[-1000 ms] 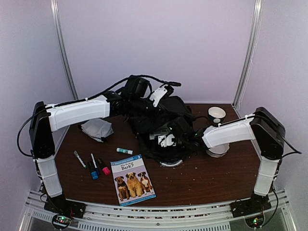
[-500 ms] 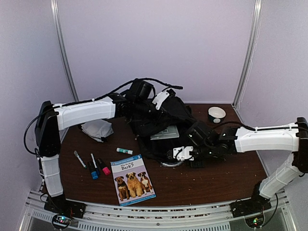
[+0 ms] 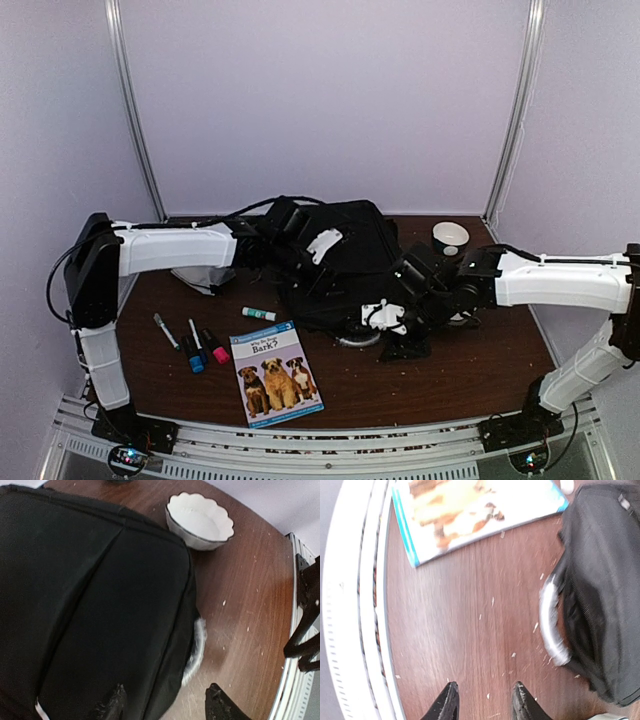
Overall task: Pack the student bag
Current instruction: Place the largest pocket of the bag in the student bag, then pick up the book at the center of the board.
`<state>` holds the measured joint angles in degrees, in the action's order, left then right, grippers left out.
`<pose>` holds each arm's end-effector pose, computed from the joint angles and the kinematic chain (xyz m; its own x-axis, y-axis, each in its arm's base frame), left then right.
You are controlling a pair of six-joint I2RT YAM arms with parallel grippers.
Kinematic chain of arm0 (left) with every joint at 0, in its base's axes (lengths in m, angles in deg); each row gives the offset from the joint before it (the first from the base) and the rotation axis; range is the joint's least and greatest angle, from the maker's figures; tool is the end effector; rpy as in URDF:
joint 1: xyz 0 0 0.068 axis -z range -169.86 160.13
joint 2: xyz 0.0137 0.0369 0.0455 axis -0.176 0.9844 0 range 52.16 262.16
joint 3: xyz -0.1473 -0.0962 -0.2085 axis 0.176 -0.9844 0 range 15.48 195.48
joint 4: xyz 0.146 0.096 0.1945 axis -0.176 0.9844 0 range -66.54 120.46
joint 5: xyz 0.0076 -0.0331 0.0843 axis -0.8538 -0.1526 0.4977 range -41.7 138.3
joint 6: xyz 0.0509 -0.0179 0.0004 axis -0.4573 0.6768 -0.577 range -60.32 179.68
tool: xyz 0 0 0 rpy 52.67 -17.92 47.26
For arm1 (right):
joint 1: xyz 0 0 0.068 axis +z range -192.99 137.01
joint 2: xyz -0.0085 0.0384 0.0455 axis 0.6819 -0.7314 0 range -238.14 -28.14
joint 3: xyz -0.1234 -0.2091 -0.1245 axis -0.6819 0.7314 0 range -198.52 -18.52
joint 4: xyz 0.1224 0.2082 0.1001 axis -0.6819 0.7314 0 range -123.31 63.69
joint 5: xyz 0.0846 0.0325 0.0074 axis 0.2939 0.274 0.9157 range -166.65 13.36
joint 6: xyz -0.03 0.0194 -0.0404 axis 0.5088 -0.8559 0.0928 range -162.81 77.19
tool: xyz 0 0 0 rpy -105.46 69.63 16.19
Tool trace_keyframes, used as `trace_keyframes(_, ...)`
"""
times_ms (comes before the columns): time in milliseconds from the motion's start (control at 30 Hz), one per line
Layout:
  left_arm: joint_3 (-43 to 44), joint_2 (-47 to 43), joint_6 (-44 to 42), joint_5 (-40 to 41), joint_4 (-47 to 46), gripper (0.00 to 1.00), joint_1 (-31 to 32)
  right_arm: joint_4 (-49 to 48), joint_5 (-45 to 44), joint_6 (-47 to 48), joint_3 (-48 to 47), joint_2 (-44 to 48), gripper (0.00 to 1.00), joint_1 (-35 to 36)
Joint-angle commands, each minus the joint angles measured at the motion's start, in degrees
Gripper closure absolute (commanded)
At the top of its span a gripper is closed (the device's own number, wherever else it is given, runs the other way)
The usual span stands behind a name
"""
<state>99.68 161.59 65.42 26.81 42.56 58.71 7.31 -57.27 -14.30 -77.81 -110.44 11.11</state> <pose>0.2758 -0.3322 0.2375 -0.5471 0.4793 -0.6862 0.8205 0.4694 -0.3263 0.1554 0.2349 0.2383 -0.0556 -0.8448 -0.5321 -0.9982 0.0348 0.0492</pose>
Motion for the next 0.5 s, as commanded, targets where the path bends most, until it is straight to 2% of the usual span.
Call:
trace_keyframes(0, -5.1, -10.9, 3.3, 5.5, 3.6, 0.44, 0.4, 1.5, 3.5, -4.0, -4.5, -1.2, 0.64, -0.4)
trace_keyframes(200, -14.8, -21.1, 16.2, 15.3, 7.5, 0.43, 0.3, -1.4, 6.0, -8.1, -8.5, -6.2, 0.63, -0.4)
trace_keyframes(467, -29.4, -32.7, 32.5, 17.7, 8.0, 0.42, 0.3, -4.5, 12.4, -13.8, -14.0, -14.0, 0.63, -0.4)
